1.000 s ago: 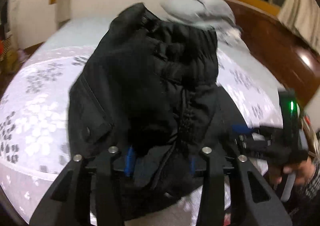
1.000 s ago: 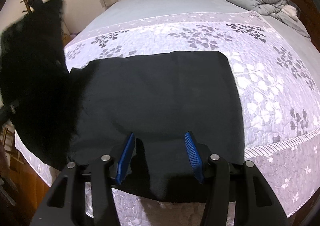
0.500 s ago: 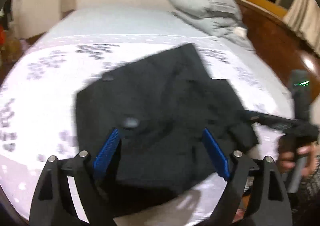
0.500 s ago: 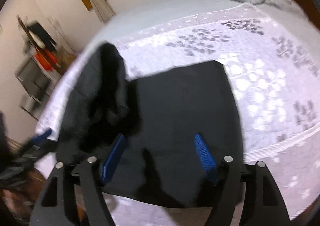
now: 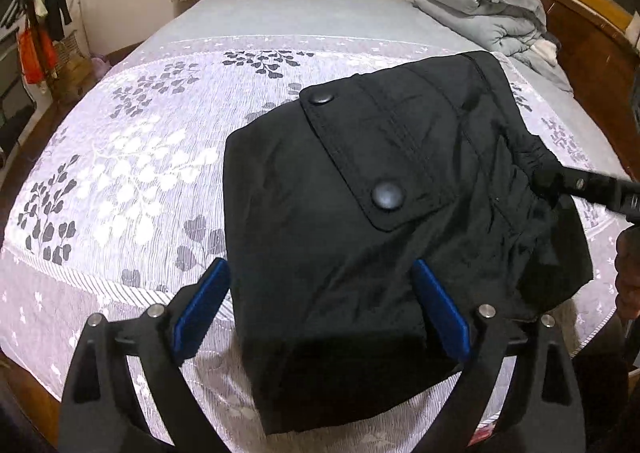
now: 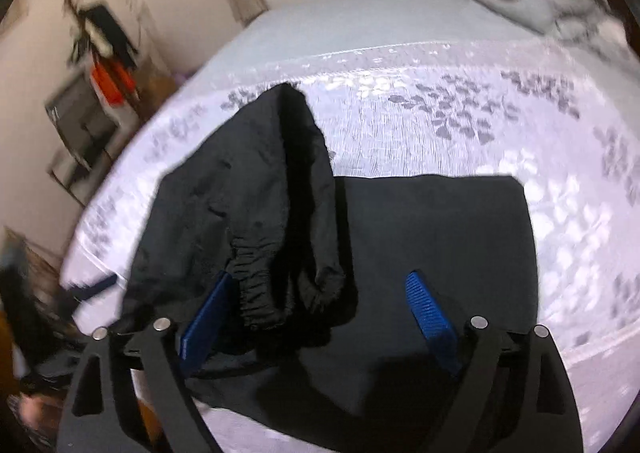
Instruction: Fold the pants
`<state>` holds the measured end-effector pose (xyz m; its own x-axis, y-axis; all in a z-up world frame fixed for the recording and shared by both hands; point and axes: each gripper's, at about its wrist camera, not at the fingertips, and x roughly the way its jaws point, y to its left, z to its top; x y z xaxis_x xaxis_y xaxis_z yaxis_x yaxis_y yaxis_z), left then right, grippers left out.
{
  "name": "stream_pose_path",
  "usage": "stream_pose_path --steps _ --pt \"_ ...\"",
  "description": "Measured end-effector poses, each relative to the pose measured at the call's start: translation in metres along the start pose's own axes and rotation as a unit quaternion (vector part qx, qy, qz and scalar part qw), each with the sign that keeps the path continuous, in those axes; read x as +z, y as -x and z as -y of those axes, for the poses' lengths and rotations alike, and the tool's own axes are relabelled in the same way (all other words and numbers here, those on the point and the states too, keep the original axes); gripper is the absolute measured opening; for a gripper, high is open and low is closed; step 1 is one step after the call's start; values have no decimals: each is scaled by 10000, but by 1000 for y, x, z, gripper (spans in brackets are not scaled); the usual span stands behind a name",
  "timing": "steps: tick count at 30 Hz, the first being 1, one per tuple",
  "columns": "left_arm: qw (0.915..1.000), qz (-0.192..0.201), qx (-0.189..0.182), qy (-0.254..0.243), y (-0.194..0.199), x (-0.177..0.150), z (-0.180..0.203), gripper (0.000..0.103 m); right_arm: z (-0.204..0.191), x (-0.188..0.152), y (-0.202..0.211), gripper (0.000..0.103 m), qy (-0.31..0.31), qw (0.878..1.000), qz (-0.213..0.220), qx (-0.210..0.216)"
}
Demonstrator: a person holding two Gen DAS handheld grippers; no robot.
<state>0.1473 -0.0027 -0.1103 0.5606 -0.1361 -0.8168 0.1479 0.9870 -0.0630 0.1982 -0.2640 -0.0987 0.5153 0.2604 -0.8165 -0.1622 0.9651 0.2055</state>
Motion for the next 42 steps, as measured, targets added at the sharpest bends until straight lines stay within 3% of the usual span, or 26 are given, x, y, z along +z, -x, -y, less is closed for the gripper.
stream_pose_path --steps 6,10,15,16,18,24,35,36,42 --pt "9997 -12 123 230 -3 3 -1 94 3 -2 -19 90 -173 9987 -416 229" --pt "9979 60 239 599 -4 6 -14 97 7 -4 -23 90 -267 9983 -426 298" --pt "9973 13 331 659 -6 5 -17 99 3 -5 -23 88 -107 9988 -387 291" --pt "9968 -1 308 734 -7 4 -19 99 1 -4 -24 86 -36 9986 -384 348" --pt "9962 -26 276 831 -9 4 -21 99 -1 -2 -25 65 10 9977 -440 517" --pt "9944 64 383 983 -4 3 -29 99 -11 -2 -20 47 269 9984 -264 422" --pt "9924 -60 290 1195 -6 -4 -36 99 -15 1 1 32 264 9977 6 618" --pt "9922 -50 297 1213 -5 -4 -38 99 -16 3 6 27 248 9975 47 656" --pt "9900 11 262 1388 4 -4 -45 98 -28 16 35 25 273 9948 201 960"
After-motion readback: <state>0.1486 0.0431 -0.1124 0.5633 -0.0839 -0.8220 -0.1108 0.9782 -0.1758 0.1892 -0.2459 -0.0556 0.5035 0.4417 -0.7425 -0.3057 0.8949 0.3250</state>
